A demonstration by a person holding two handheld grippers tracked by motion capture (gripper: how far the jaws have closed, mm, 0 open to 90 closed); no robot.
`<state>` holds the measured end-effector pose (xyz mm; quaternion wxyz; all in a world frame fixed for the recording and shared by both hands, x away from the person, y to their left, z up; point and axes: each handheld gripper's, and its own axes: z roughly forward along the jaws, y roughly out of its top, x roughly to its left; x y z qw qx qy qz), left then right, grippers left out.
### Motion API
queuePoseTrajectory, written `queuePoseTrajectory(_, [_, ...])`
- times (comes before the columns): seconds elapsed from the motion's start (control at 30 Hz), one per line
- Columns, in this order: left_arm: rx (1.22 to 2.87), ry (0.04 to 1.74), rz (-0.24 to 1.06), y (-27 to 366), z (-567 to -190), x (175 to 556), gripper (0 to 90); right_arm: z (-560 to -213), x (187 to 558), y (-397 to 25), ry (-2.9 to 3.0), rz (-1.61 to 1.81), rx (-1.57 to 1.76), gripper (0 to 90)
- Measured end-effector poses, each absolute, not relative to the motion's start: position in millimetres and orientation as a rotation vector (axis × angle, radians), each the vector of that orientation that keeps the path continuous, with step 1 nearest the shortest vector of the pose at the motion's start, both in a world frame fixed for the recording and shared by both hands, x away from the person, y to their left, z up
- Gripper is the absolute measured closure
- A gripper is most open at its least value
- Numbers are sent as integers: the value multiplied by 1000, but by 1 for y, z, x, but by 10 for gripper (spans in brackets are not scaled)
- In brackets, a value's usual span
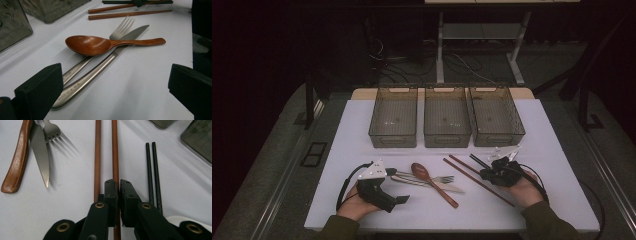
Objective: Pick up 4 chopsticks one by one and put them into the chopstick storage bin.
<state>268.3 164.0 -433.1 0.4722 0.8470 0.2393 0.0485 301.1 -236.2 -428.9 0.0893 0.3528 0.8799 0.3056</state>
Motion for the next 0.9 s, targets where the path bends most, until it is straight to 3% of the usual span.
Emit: queuePoseTrajectory(0.9, [2077,575,115,162,-436,269,0,-405,300,-242,2561,1051,1015,848])
